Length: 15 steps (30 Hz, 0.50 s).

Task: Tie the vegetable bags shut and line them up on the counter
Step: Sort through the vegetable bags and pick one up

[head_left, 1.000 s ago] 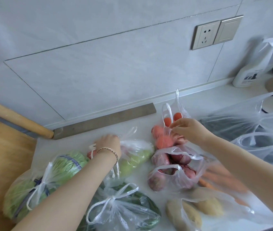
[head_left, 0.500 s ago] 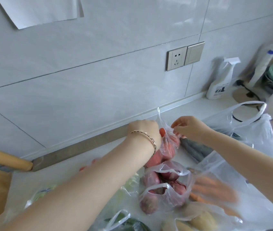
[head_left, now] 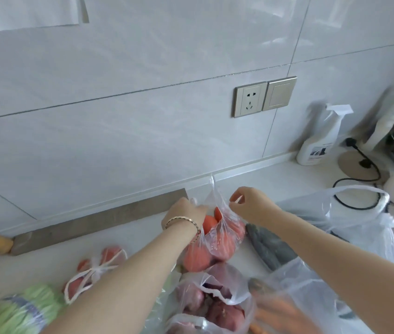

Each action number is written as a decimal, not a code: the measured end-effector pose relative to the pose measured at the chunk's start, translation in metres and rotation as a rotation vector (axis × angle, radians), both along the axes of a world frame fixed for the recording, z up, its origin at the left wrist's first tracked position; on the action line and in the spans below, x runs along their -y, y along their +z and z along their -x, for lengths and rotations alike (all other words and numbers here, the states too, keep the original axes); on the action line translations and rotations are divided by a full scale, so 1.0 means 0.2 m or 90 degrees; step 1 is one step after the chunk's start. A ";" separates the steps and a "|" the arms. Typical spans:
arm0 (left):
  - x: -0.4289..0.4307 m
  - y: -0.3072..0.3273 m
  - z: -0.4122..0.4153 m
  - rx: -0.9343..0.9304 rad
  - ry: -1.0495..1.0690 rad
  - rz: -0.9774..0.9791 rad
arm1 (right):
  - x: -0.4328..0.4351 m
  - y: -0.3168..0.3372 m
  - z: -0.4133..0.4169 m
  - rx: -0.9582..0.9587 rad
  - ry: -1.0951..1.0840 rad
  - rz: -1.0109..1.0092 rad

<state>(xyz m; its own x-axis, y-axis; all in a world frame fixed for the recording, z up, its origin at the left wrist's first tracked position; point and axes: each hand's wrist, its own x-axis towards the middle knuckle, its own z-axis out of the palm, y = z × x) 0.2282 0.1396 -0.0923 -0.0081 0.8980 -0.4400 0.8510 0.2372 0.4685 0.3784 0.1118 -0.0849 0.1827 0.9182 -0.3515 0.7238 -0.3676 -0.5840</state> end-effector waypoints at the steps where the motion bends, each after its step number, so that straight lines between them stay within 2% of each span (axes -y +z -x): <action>1: -0.01 -0.02 -0.01 -0.012 0.015 -0.018 | -0.04 -0.01 -0.01 -0.010 -0.004 0.000; 5: -0.04 -0.03 0.00 0.044 0.114 -0.072 | -0.18 -0.06 0.03 -0.025 0.037 0.006; 7: -0.05 -0.02 0.00 0.157 0.219 -0.076 | -0.23 -0.09 0.07 -0.046 0.089 0.038; 9: -0.05 0.00 0.02 0.351 0.366 -0.038 | -0.26 -0.12 0.10 -0.088 0.115 0.044; 11: -0.03 0.01 0.04 0.504 0.450 0.023 | -0.25 -0.12 0.11 -0.149 0.104 0.026; 15: 0.01 0.06 0.06 0.628 0.504 0.040 | -0.17 -0.04 0.07 -0.312 0.088 0.024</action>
